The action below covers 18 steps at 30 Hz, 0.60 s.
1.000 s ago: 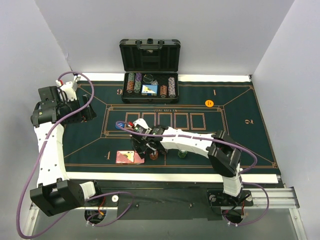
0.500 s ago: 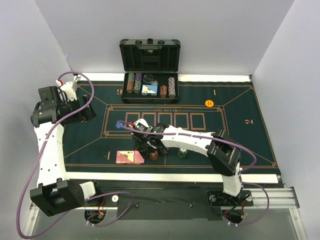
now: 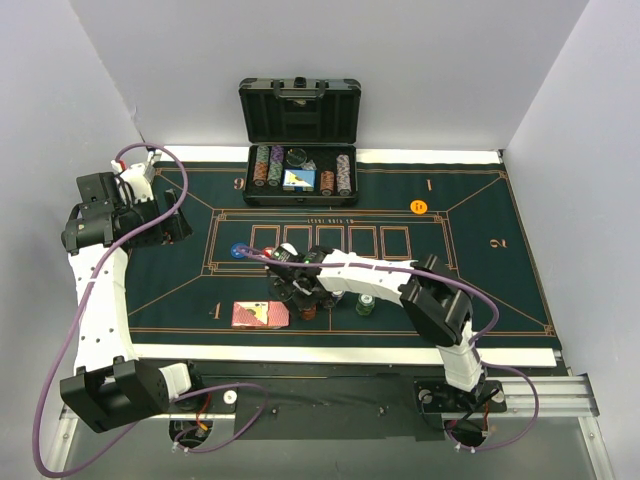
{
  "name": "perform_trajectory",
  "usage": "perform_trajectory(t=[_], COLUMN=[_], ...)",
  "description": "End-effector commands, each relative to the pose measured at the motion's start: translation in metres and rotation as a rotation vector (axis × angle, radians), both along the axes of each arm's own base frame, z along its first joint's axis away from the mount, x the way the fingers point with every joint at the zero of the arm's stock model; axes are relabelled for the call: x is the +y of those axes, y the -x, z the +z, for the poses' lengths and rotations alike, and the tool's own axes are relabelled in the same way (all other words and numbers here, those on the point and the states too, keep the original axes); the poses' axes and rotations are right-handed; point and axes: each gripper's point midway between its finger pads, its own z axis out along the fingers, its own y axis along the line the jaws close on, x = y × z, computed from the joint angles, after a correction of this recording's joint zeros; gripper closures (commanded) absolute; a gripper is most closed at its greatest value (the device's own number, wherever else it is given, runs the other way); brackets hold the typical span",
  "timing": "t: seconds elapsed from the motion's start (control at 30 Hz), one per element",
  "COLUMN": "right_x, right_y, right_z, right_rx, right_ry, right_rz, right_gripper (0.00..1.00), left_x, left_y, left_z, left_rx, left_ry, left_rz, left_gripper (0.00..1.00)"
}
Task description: Distribute texas hold em gaming equipment
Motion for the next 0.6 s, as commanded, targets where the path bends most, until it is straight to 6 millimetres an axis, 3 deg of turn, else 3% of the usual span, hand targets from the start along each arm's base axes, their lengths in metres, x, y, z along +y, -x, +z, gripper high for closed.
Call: perform_trajectory(t=[0.0, 0.37, 0.57], right_x=[-0.001, 0.005, 0.012], right_y=[0.003, 0.003, 0.005], right_z=[0.005, 0.017, 0.032], right_rx=[0.015, -0.005, -0.020], right_ry=[0.018, 0.009, -0.016], right_rz=[0.014, 0.019, 0.033], right_gripper=[0.45, 0.62, 0.64], left_x=[0.005, 0.005, 0.004], left_y=[-0.003, -0.004, -0.003], left_z=[0.016, 0.014, 0.011], left_rx=[-0.058, -0.057, -0.052], left_ry=[-0.025, -0.023, -0.021], left_rz=[0.006, 0.008, 0.006], left_gripper=[0.04, 0.04, 0.04])
